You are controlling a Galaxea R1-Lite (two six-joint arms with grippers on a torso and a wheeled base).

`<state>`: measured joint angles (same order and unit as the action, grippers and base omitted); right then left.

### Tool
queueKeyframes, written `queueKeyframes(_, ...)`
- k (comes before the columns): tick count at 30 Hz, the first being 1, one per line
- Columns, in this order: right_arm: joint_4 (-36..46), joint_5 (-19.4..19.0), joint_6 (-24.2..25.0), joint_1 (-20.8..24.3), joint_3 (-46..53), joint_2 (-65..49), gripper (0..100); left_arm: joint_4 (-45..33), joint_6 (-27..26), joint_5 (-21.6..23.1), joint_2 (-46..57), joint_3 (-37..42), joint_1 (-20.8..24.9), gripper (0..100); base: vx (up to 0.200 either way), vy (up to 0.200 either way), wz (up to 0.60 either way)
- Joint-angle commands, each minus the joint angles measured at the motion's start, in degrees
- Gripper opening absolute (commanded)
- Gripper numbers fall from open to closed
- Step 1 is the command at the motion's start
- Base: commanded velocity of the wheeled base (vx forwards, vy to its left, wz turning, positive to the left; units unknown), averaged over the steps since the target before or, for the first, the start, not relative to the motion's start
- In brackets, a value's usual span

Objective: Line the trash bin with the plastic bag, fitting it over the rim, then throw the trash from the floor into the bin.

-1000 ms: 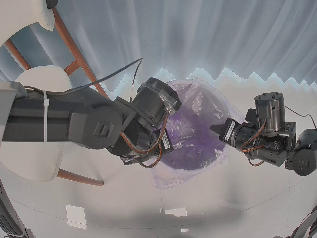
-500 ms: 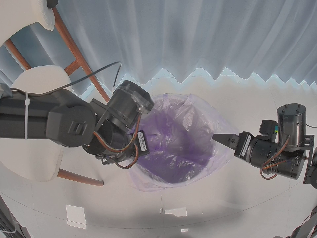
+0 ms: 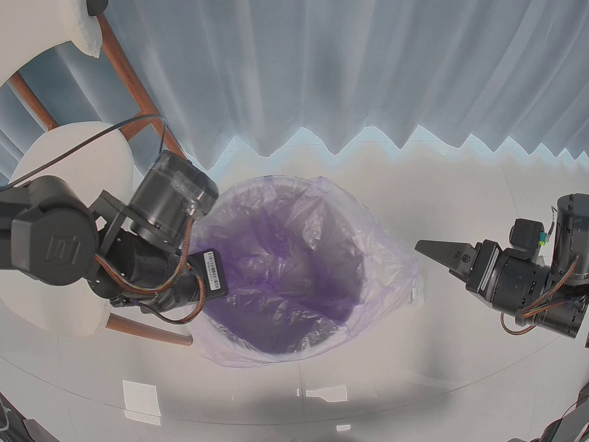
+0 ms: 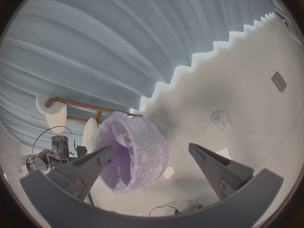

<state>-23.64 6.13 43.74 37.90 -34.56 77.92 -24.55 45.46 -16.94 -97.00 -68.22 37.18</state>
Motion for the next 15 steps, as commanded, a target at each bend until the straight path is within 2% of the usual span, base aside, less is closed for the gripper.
queueKeyframes(1, -2.47, -1.83, -1.2, -0.2, 3.27, -0.58, 100, 1.17, -4.15, 0.07, 4.54, 5.46, -4.22, 0, 0.0, 0.0, 0.0)
queueKeyframes(2, -2.64, -2.0, -1.38, -0.2, 3.45, -0.58, 100, 1.61, -4.85, 0.07, 4.8, 6.08, -4.49, 0, 0.0, 0.0, 0.0)
queueKeyframes(4, -5.1, -3.41, -3.31, -0.2, 5.47, -0.75, 100, 8.2, -11.27, 0.6, 7.88, 12.41, -6.42, 0, 0.0, 0.0, 0.0)
queueKeyframes(8, -9.32, -7.1, -6.39, -0.2, 10.74, -1.72, 100, 22.88, -19.36, 4.55, 11.4, 23.83, -7.03, 0, 0.0, 0.0, 0.0)
queueKeyframes(12, -13.89, -10.09, -9.99, -0.2, 13.82, -1.55, 100, 34.4, -24.28, 8.6, 12.63, 31.83, -6.51, 0, 0.0, 0.0, 0.0)
queueKeyframes(14, -14.51, -10.17, -10.52, -0.2, 13.91, -1.19, 100, 36.15, -24.98, 9.65, 12.63, 32.89, -6.51, 0, 0.0, 0.0, 0.0)
queueKeyframes(15, -15.12, -10.26, -11.48, -0.2, 13.73, -0.23, 100, 39.05, -26.3, 12.73, 12.89, 34.64, -6.51, 0, 0.0, 0.0, 0.0)
